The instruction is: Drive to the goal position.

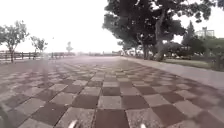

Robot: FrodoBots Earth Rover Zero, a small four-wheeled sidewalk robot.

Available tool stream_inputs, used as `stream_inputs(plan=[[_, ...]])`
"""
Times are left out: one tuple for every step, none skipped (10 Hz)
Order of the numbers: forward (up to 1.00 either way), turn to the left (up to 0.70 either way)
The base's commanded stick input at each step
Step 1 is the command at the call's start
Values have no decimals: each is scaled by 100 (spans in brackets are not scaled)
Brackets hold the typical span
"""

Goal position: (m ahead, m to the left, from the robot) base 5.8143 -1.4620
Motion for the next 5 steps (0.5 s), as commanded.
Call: stream_inputs(plan=[[70,0],[70,0],[70,0],[70,0],[70,0]])
